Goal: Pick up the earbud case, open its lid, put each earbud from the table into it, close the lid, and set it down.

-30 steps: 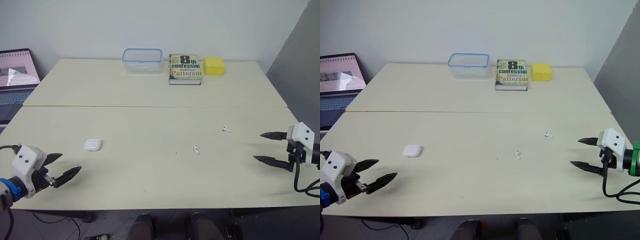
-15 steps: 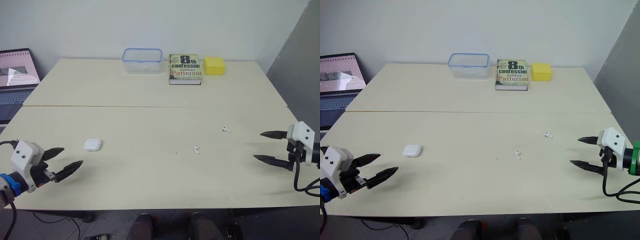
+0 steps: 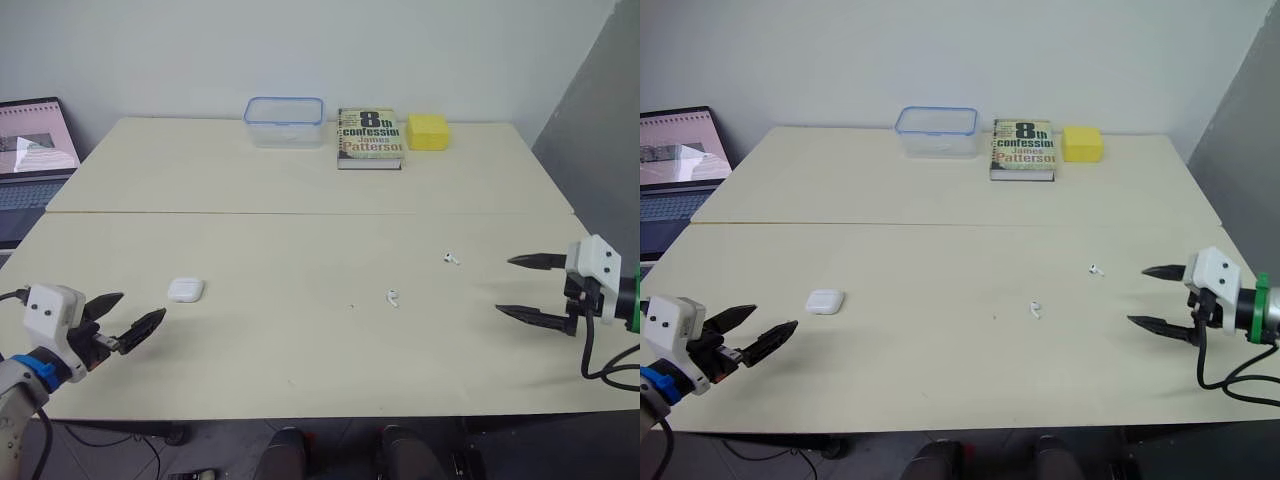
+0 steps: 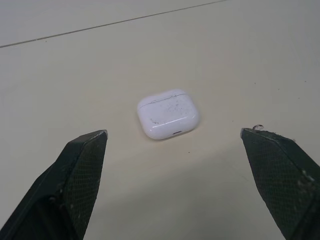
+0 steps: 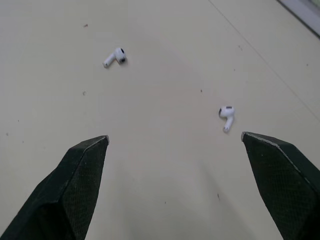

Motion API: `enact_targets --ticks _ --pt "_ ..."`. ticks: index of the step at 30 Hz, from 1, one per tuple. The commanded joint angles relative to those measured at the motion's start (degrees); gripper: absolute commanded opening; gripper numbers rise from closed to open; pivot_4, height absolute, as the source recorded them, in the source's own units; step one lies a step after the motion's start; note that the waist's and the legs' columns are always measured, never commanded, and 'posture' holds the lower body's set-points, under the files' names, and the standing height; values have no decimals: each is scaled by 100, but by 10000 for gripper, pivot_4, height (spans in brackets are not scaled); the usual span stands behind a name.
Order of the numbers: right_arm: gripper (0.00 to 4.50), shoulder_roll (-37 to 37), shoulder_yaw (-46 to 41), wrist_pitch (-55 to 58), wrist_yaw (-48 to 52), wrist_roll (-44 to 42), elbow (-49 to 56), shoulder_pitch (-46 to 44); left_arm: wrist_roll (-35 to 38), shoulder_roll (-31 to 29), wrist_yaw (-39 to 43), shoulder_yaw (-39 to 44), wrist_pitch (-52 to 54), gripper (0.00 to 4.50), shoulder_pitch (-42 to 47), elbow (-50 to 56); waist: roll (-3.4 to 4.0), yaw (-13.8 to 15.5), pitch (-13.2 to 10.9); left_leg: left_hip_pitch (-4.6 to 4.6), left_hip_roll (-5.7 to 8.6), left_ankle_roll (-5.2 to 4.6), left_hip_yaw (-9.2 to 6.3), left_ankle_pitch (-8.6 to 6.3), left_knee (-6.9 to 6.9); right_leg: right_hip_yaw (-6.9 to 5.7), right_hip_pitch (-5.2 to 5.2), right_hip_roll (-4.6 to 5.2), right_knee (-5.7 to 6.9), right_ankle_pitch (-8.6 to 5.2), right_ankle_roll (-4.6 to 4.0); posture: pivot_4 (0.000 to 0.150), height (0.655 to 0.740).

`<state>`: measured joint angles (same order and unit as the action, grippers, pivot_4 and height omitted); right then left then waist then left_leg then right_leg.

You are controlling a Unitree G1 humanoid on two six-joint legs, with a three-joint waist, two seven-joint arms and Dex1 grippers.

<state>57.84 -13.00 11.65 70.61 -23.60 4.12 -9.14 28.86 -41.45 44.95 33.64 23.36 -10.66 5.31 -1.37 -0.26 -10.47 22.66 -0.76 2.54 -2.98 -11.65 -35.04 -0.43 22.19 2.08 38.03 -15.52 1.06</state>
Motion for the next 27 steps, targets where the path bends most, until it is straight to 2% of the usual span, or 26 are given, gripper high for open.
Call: enact_targets --ticks 1,4,12,22,27 --pt "44810 2 219 612 -79 -398 812 -460 -90 244 -775 -205 382 45000 299 256 -2 7 0 0 0 0 -3 0 -1 -2 -2 0 0 1 1 1500 7377" --pt "44810 -102 500 991 -175 -570 1141 -905 -116 549 -1339 -418 780 45000 538 310 -5 11 1 6 3 0 -8 0 -2 -4 -2 -2 -4 2 4 1500 7377" --pt "44810 -273 836 1451 -67 -903 1538 -1584 -246 992 -1840 -911 1048 45000 809 317 -7 15 0 14 7 0 -15 0 -3 -5 2 -1 -5 5 8 1500 7377" --pt "44810 -387 1035 1554 -4 -963 1574 -1855 -452 1071 -2217 -1159 1189 45000 1189 -17 -7 15 0 11 8 0 -14 0 -4 -5 1 -2 -3 5 7 1500 7377" --pt "44810 -430 1157 1627 -32 -969 1616 -1978 -525 981 -2090 -1298 1190 45000 1389 -234 -6 14 0 12 9 0 -14 0 -4 -4 1 -2 -3 5 7 1500 7377"
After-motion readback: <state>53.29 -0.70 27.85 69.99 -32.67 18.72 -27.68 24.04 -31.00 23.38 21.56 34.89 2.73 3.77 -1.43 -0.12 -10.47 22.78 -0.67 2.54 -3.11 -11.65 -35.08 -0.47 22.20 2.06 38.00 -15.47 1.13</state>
